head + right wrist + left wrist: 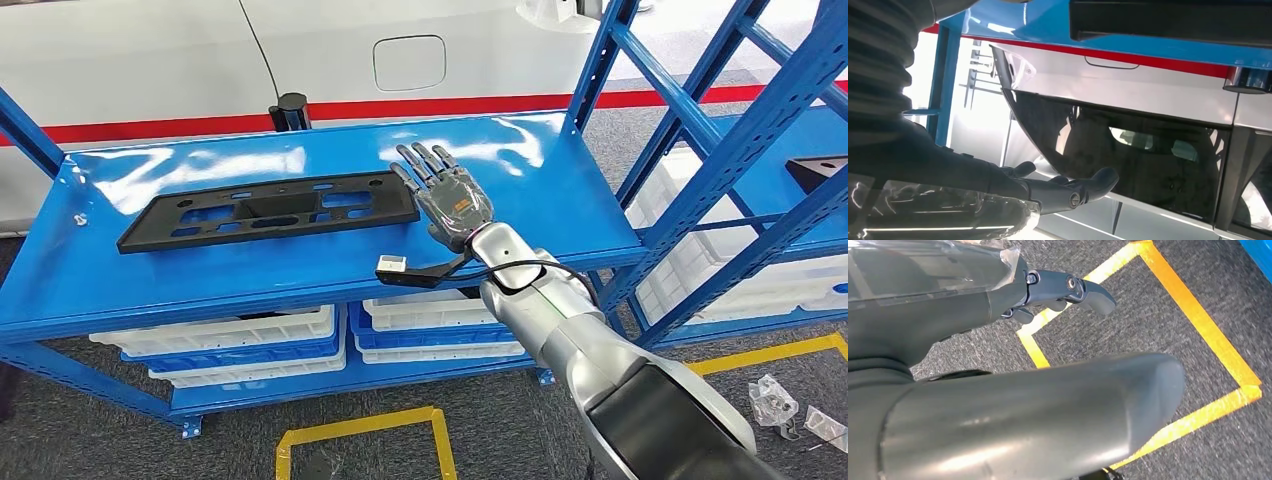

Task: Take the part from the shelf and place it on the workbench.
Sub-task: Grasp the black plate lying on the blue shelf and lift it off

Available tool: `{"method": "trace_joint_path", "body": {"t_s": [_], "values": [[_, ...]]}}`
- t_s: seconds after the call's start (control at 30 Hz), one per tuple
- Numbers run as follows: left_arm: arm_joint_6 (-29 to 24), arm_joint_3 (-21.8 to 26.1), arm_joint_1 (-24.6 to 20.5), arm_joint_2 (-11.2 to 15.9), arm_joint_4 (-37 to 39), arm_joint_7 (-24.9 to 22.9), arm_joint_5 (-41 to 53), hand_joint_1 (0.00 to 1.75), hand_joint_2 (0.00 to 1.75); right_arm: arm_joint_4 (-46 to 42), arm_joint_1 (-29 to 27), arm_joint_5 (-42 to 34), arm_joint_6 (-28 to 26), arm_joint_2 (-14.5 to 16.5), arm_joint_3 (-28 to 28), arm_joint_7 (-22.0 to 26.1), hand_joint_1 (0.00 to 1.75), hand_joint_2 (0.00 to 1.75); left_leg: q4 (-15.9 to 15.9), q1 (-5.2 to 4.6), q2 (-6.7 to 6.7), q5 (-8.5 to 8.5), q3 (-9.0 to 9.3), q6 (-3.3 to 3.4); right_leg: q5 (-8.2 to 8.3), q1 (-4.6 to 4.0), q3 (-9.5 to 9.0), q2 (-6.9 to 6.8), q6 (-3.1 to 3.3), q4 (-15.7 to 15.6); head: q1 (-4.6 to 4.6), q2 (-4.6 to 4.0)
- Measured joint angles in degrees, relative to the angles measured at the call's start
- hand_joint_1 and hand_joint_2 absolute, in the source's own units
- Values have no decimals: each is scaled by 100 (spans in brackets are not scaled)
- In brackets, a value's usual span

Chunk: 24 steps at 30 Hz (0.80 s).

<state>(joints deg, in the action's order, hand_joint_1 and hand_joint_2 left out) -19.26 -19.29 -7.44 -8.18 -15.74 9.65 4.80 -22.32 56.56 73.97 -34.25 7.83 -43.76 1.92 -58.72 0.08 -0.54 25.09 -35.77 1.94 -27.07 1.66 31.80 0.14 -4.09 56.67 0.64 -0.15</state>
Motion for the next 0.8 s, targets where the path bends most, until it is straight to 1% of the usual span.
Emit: {"method": "trace_joint_path", "body": {"t_s": [0.33, 0.67, 0.8], "values": [[33, -81, -19, 8, 0, -24, 50, 0, 0, 0, 0, -60, 22, 26, 49, 3, 0, 175, 0, 0, 0, 0, 0, 0, 0, 0, 0, 0, 0, 0, 0, 0], [71, -170, -50, 9, 0, -73, 121, 0, 0, 46, 6, -109, 277, 26, 108, 31, 0, 175, 0, 0, 0, 0, 0, 0, 0, 0, 0, 0, 0, 0, 1, 0], [91, -189, -54, 10, 0, -88, 135, 0, 0, 88, 6, -175, 528, 26, 134, 86, 0, 175, 0, 0, 0, 0, 0, 0, 0, 0, 0, 0, 0, 0, 1, 0]]}}
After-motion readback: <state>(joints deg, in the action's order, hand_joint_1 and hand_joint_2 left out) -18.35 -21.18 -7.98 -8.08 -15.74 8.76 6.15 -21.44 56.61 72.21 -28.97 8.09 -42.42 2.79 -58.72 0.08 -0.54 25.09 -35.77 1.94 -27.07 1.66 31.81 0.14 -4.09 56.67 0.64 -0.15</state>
